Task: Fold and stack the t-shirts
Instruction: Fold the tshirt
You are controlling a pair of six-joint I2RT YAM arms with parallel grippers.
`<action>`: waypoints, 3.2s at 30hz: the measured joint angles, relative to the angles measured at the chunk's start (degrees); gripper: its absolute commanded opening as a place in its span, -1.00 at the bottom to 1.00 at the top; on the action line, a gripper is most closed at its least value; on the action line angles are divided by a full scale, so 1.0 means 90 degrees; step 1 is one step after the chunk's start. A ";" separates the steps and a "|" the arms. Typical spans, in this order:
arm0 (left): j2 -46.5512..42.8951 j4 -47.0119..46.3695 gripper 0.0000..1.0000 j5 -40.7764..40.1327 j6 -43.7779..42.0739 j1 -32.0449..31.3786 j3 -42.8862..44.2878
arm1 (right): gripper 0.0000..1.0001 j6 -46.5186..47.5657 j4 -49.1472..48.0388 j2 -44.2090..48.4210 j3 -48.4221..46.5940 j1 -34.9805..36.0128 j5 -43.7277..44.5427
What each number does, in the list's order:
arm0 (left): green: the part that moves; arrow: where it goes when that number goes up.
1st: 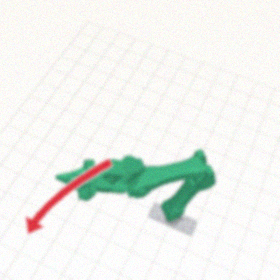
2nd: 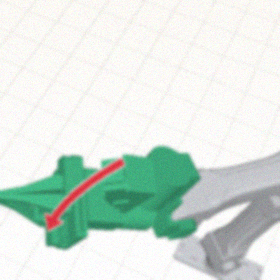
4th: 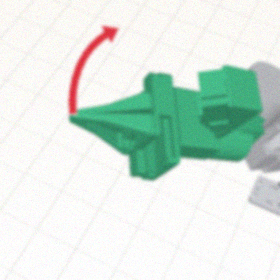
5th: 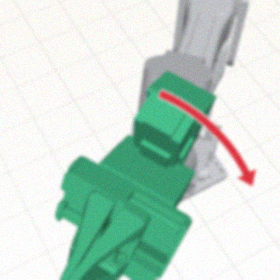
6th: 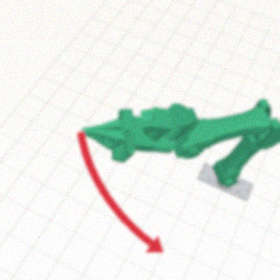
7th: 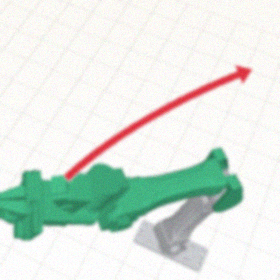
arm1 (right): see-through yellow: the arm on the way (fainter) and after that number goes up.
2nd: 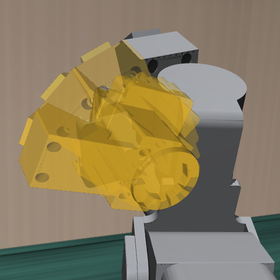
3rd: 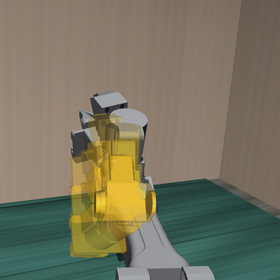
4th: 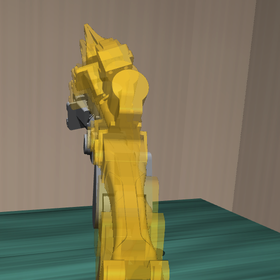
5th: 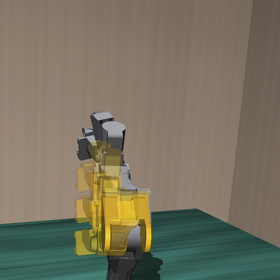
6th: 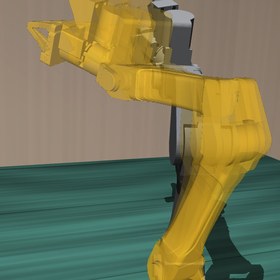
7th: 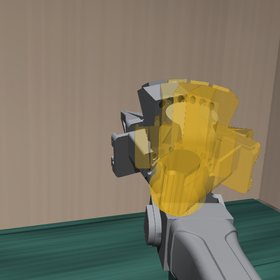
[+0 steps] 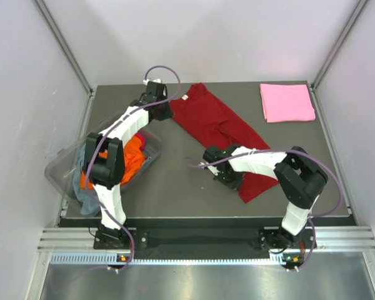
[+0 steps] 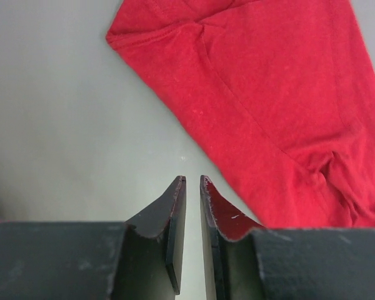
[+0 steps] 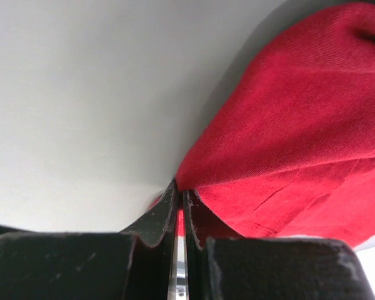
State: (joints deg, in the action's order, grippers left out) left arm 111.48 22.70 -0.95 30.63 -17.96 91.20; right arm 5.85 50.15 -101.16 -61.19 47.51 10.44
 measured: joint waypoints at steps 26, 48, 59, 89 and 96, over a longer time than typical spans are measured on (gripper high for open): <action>0.2067 -0.0367 -0.92 -0.0758 0.0746 -0.0639 0.1083 | -1.00 -0.0182 -0.0522 0.0563 0.0187 0.0287 -0.0605; 0.3223 0.0058 -0.92 -0.1287 0.0777 -0.0311 0.2907 | -1.00 -0.1343 -0.0670 0.0542 0.0168 0.0510 -0.0566; 0.3606 -0.0041 -0.90 -0.1144 0.0733 -0.0024 0.3441 | -0.96 -0.1987 -0.0748 0.0491 0.0177 0.0648 -0.0437; 0.1634 0.0160 -0.53 0.0170 -0.0012 0.0039 0.2300 | -0.31 -0.2963 -0.0534 0.2244 -0.0294 0.0024 -0.0012; 0.0515 0.0109 -0.31 -0.0010 0.0228 -0.0799 0.0721 | -0.31 -0.2703 -0.0602 0.2953 0.0170 -0.1763 -0.0491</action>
State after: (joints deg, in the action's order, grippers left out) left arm 116.11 23.68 -1.04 32.69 -25.15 97.69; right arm -18.48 44.73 -74.59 -59.66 31.64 6.02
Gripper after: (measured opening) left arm 0.324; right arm 0.349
